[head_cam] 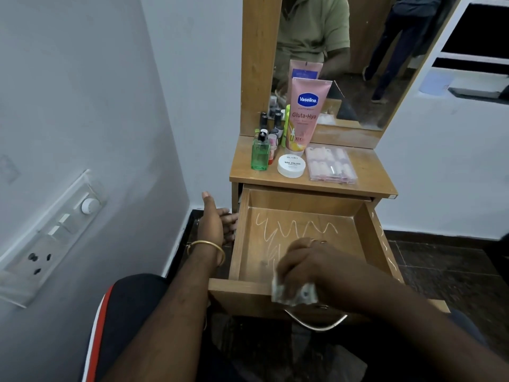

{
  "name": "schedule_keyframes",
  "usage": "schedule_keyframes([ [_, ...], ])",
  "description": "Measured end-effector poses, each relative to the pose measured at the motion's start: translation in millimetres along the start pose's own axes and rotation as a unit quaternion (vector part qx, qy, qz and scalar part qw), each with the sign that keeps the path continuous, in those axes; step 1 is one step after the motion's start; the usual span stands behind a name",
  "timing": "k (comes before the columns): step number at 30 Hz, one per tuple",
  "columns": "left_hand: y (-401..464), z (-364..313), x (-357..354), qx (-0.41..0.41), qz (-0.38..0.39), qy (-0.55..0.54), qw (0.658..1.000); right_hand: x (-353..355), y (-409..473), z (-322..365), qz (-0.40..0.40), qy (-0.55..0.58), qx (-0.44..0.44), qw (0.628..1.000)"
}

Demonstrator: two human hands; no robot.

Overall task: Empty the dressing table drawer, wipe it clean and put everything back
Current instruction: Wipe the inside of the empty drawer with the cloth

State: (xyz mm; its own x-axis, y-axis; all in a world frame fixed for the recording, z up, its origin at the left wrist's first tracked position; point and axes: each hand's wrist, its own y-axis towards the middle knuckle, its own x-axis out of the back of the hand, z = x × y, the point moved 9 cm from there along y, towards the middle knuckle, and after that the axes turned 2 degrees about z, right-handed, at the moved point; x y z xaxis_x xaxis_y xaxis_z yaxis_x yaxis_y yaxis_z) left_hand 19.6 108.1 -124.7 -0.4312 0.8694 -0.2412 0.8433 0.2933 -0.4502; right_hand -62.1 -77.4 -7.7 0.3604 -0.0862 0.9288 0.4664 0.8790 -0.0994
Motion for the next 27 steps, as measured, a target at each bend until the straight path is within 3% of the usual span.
schedule_keyframes([
  [6,-3.9,-3.0,2.8,-0.007,-0.012,0.021,1.0,9.9,-30.9,-12.7,0.005,-0.003,-0.034,0.999],
  [15,-5.5,2.6,2.2,-0.003,-0.011,0.022,1.0,-10.4,41.6,46.6,-0.087,0.001,0.07,0.994],
  [19,-4.6,3.5,2.7,-0.007,-0.009,0.028,1.0,-4.4,-0.6,11.7,-0.073,0.031,0.02,0.997],
  [23,-5.2,1.7,2.8,-0.013,-0.014,0.035,0.999,5.3,-63.4,-34.4,-0.031,-0.012,-0.046,0.998],
  [27,-7.1,0.3,2.4,-0.018,-0.02,0.029,0.999,13.4,-97.3,-49.5,-0.041,-0.034,-0.05,0.997],
])
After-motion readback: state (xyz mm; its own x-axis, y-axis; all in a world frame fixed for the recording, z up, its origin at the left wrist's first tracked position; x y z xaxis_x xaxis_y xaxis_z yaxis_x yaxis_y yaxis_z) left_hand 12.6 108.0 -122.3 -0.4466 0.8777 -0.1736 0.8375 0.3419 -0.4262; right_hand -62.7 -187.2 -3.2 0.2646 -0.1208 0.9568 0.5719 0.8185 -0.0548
